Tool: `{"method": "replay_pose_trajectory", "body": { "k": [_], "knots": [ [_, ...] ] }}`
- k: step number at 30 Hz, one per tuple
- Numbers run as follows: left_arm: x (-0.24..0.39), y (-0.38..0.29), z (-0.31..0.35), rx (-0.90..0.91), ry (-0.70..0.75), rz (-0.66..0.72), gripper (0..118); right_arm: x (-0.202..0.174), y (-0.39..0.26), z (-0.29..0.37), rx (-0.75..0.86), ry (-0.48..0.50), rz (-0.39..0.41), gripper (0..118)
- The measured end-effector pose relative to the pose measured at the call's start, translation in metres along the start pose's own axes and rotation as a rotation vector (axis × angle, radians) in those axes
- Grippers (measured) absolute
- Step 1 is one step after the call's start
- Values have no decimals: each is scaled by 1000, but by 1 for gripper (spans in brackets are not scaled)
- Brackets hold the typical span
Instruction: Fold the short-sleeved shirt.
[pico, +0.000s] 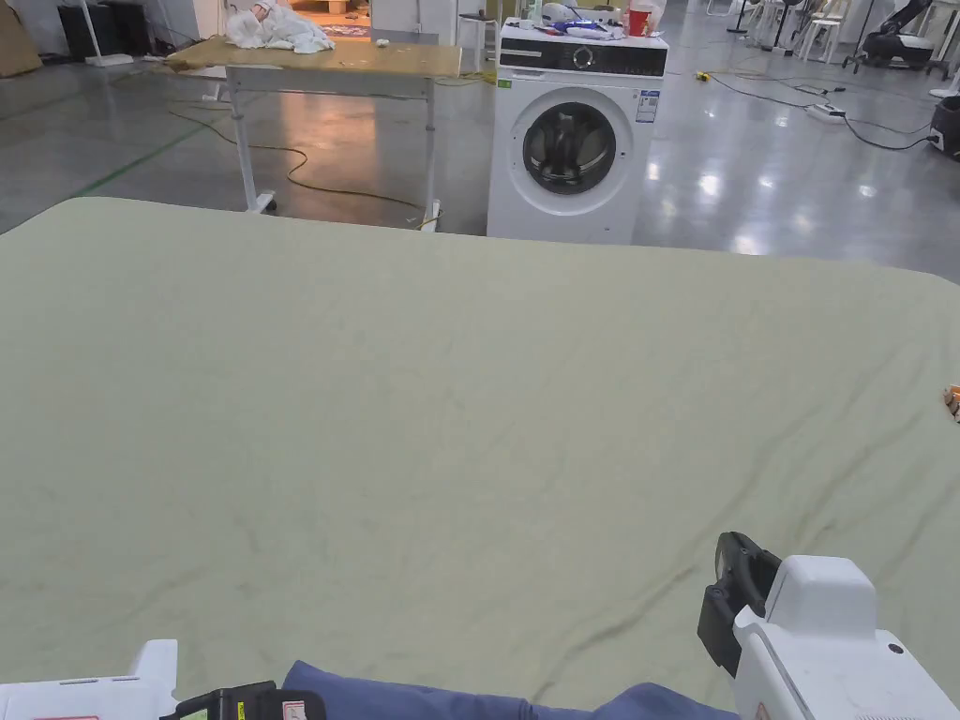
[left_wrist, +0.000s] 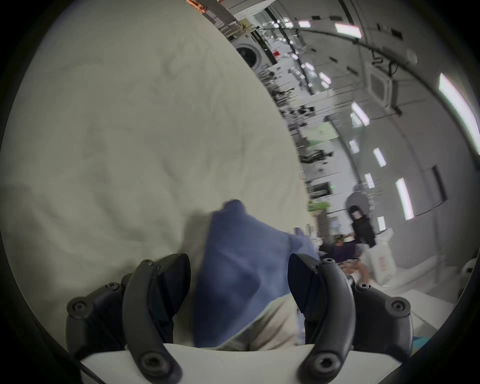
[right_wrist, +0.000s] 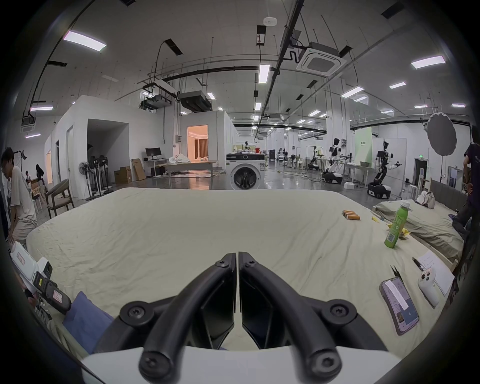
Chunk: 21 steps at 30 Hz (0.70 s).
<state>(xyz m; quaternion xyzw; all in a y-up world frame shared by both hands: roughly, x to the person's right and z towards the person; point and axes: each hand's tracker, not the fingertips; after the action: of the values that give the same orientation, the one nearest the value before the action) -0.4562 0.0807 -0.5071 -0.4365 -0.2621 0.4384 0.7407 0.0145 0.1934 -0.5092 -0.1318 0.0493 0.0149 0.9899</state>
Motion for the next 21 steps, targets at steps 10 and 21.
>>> {"method": "replay_pose_trajectory", "body": {
  "k": [10,21],
  "knots": [
    [-20,4,-12,-24,39,-43,12,5,0,2,-12,-10,11,1],
    [47,42,63,117,182,-145,10,11,2,1,-13,-9,10,1]
  ]
}}
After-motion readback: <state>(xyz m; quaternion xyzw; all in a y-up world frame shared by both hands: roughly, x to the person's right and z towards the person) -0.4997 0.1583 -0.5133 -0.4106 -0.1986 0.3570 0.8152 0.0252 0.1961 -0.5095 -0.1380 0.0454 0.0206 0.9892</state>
